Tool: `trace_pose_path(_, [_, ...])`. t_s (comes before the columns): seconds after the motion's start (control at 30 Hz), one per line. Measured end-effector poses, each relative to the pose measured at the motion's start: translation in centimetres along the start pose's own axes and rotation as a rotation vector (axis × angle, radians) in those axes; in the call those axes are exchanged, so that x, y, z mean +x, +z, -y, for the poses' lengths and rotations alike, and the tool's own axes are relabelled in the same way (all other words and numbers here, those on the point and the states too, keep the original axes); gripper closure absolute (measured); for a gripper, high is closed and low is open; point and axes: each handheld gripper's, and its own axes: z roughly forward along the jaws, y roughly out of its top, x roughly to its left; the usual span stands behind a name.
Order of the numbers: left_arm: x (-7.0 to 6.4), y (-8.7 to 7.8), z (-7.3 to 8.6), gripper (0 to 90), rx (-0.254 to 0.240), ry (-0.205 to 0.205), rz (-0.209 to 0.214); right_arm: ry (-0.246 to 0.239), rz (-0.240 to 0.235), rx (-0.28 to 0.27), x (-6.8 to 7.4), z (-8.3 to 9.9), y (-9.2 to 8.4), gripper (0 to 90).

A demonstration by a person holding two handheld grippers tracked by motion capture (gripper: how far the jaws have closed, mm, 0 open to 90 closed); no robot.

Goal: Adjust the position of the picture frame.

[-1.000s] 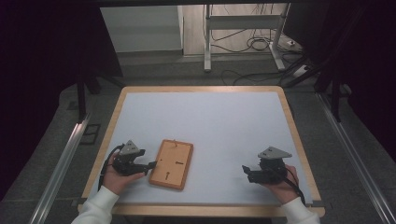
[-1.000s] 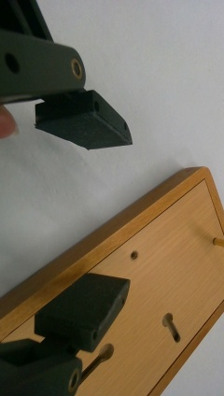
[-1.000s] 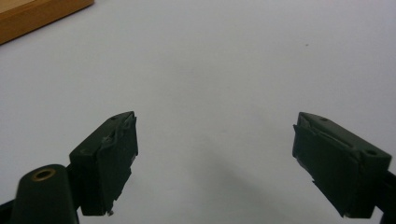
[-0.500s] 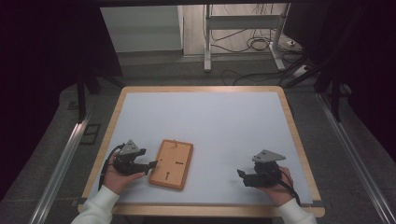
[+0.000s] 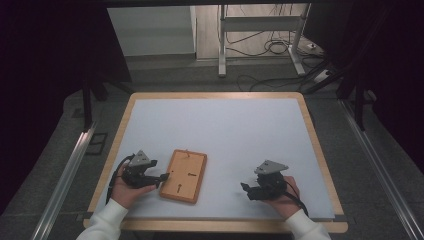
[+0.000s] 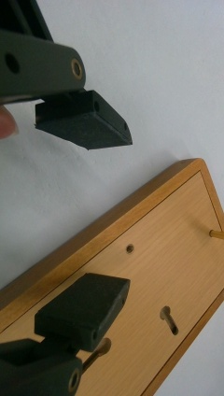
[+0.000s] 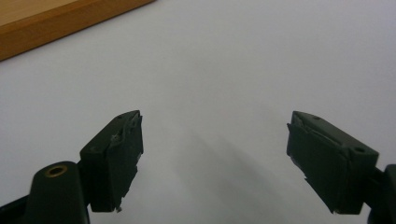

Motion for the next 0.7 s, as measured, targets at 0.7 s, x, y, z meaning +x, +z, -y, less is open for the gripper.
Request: trace_pose_path(0.7, [0.3,-0.4,0.0,26.3,-0.01,-0.024,-0.019,-0.067,-0.084,-0.018,2.7,-4.4,3.5,26.8])
